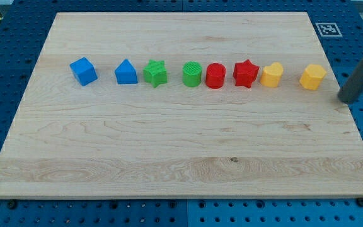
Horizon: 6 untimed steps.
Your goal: Place the yellow heart below the green circle vertically
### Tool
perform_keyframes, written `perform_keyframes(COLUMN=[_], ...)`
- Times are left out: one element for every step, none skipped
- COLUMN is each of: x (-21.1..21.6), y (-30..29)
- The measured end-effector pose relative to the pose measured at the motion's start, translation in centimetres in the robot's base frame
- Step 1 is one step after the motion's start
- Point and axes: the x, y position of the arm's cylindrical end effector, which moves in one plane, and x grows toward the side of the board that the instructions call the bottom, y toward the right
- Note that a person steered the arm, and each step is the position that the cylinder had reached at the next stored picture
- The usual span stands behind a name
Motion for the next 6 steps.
perform_keyframes(x=[-0.2, -1.5, -4.3, -4.0, -5.0, -7.7], y=[-5.8, -11.2, -14.2, -14.1, -11.9, -11.7])
